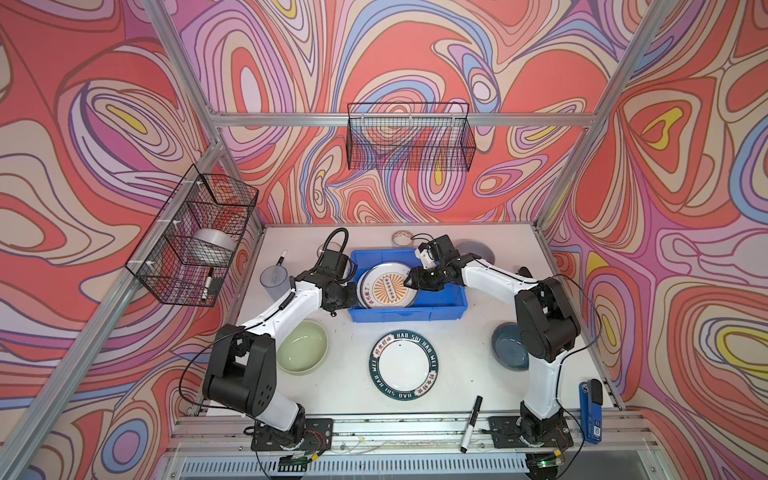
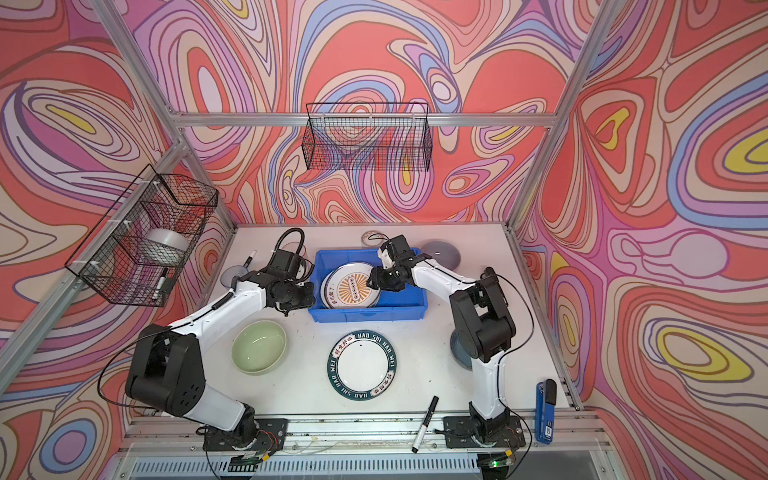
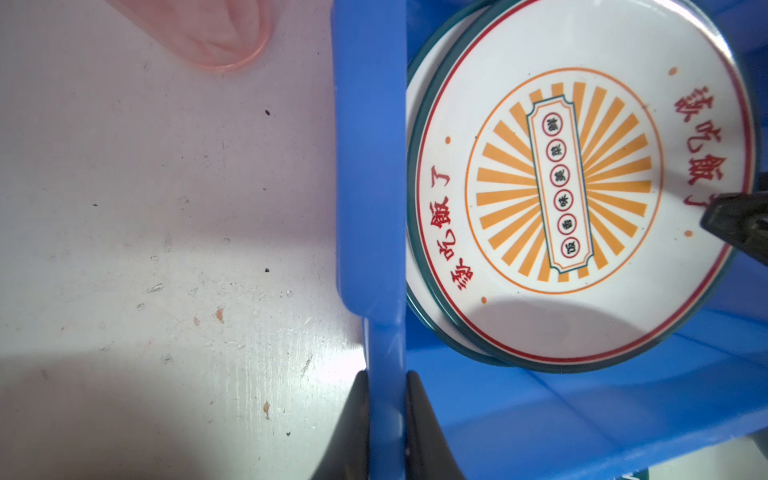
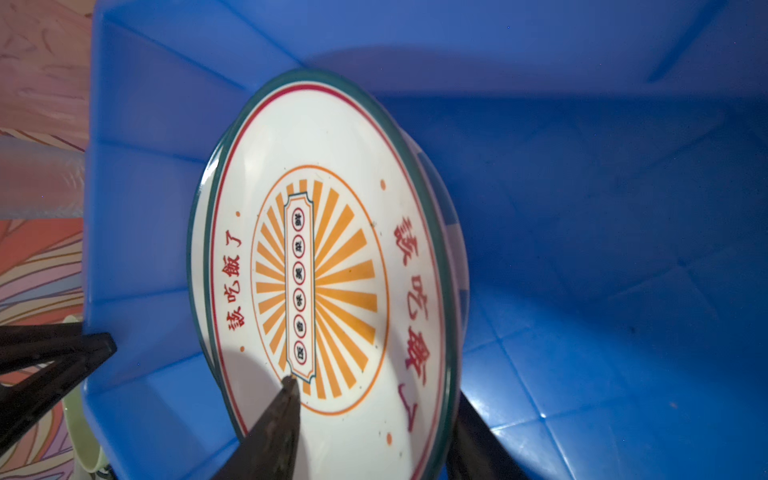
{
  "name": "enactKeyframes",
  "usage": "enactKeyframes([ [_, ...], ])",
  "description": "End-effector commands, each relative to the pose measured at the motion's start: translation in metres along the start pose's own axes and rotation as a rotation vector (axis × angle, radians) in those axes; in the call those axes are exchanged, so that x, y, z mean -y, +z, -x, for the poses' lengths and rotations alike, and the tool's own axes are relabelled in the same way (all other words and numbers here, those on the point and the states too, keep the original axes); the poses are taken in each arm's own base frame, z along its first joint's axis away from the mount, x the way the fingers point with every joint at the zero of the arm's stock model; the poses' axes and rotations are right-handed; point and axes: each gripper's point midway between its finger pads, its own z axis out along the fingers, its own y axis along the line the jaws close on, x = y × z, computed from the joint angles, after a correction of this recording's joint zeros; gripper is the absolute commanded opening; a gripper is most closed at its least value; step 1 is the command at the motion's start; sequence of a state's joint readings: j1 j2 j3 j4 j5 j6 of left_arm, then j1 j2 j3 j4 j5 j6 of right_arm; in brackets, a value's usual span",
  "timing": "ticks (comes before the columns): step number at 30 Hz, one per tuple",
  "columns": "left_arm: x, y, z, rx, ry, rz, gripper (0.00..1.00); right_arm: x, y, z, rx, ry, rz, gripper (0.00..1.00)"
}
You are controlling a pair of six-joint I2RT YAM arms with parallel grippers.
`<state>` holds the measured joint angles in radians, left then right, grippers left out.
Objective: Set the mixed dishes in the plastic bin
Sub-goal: 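Lower the orange sunburst plate onto the white plate in the bin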
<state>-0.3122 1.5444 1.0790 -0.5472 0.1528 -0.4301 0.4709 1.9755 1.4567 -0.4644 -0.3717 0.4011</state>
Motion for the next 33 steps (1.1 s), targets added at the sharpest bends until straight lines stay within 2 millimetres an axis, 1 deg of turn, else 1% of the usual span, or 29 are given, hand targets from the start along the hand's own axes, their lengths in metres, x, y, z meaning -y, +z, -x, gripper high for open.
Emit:
enactKeyframes([
  [1,0.005,-0.003,0.004,0.016,0.011,-0.027,0.13,-0.001,0.004,0.001,-0.009,-0.042,-0.051,0.55],
  [11,0.005,-0.003,0.004,0.015,0.015,-0.027,0.13,0.008,0.009,0.002,-0.026,-0.042,-0.127,0.55],
  [15,0.005,-0.003,0.004,0.015,0.015,-0.028,0.13,0.013,0.012,-0.002,-0.046,-0.065,-0.181,0.56],
  [18,0.005,-0.003,0.004,0.016,0.014,-0.029,0.13,0.016,0.013,-0.003,-0.05,-0.08,-0.219,0.59],
  [24,0.006,-0.002,0.005,0.014,0.014,-0.033,0.13,0.029,0.018,-0.003,-0.068,-0.085,-0.321,0.62],
  [33,0.005,-0.004,0.006,0.018,0.02,-0.032,0.13,0.019,0.039,-0.01,-0.112,-0.095,-0.284,0.62],
])
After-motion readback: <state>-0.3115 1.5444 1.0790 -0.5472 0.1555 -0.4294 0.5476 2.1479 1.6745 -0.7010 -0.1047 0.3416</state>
